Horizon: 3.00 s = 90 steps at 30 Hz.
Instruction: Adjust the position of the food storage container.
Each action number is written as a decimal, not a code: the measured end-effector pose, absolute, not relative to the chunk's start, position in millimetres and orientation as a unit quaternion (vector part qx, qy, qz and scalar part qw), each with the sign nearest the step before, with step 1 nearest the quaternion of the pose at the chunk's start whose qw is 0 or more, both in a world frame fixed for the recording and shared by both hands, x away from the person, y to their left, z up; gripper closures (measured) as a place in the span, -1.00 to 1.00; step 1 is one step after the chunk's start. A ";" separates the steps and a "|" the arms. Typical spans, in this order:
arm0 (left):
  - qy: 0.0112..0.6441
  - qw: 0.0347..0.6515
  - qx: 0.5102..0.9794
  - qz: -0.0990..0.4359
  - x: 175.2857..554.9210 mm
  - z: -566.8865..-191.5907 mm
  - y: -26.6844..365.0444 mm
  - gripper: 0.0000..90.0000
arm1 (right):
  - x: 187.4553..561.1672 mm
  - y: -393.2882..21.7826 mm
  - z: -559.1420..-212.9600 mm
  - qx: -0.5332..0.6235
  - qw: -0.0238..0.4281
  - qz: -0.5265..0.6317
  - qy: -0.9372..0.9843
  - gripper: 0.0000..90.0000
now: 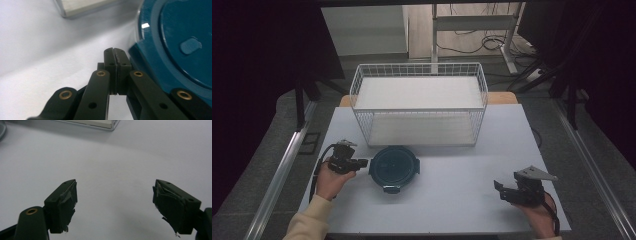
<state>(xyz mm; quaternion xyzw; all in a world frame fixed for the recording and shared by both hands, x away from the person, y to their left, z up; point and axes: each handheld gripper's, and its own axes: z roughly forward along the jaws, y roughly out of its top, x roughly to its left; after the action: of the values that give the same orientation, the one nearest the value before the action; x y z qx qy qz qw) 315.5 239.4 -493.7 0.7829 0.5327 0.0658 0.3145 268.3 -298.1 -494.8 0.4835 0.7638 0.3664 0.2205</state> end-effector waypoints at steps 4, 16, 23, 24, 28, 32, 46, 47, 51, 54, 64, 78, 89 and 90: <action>0.533 0.303 0.787 0.070 314.5 -495.2 234.6 0.99 | 268.6 -298.0 -495.4 0.484 0.219 0.365 0.764 -0.56; 0.539 0.315 0.779 0.057 312.9 -494.7 233.7 1.00 | 268.9 -297.4 -493.0 0.493 0.207 0.377 0.757 -0.56; 0.535 0.320 0.781 0.047 313.4 -496.6 227.0 1.00 | 268.7 -297.4 -492.9 0.492 0.215 0.373 0.757 -0.56; 0.535 0.320 0.781 0.047 313.4 -496.6 227.0 1.00 | 268.8 -297.5 -493.0 0.492 0.216 0.373 0.757 -0.56; 0.534 0.324 0.780 0.042 313.8 -497.1 224.1 1.00 | 268.8 -297.6 -493.2 0.492 0.215 0.372 0.757 -0.56; 0.532 0.326 0.780 0.038 313.8 -497.2 220.9 1.00 | 269.0 -297.5 -493.5 0.492 0.215 0.371 0.758 -0.56; 0.513 0.336 0.790 0.017 314.1 -498.7 198.7 1.00 | 268.7 -297.7 -493.5 0.491 0.215 0.370 0.758 -0.56; 0.514 0.337 0.789 0.017 313.9 -498.6 196.5 1.00 | 268.8 -297.9 -493.6 0.492 0.215 0.370 0.758 -0.56; 0.506 0.337 0.794 0.013 313.3 -498.2 189.7 1.00 | 268.9 -297.8 -493.8 0.492 0.215 0.370 0.758 -0.56; 0.496 0.337 0.800 0.008 312.8 -497.7 183.0 1.00 | 269.0 -297.4 -493.9 0.491 0.215 0.370 0.759 -0.56; 0.467 0.339 0.817 -0.008 308.0 -496.8 158.4 1.00 | 269.1 -297.9 -494.1 0.491 0.215 0.369 0.759 -0.56; 0.449 0.335 0.828 -0.026 308.2 -501.5 140.3 1.00 | 268.6 -298.9 -493.6 0.493 0.215 0.368 0.758 -0.56; 0.449 0.358 0.818 -0.012 306.9 -496.9 148.4 1.00 | 268.5 -298.9 -493.7 0.493 0.216 0.369 0.758 -0.56; 0.449 0.358 0.818 -0.012 306.9 -496.9 148.4 1.00 | 268.5 -298.9 -493.7 0.493 0.216 0.369 0.758 -0.56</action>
<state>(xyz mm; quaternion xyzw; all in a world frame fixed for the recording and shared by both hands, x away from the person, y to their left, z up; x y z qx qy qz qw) 306.9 148.4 -496.9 0.8185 0.4495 -0.0124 0.3577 268.5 -298.9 -493.7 0.4929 0.7578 0.3690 0.2159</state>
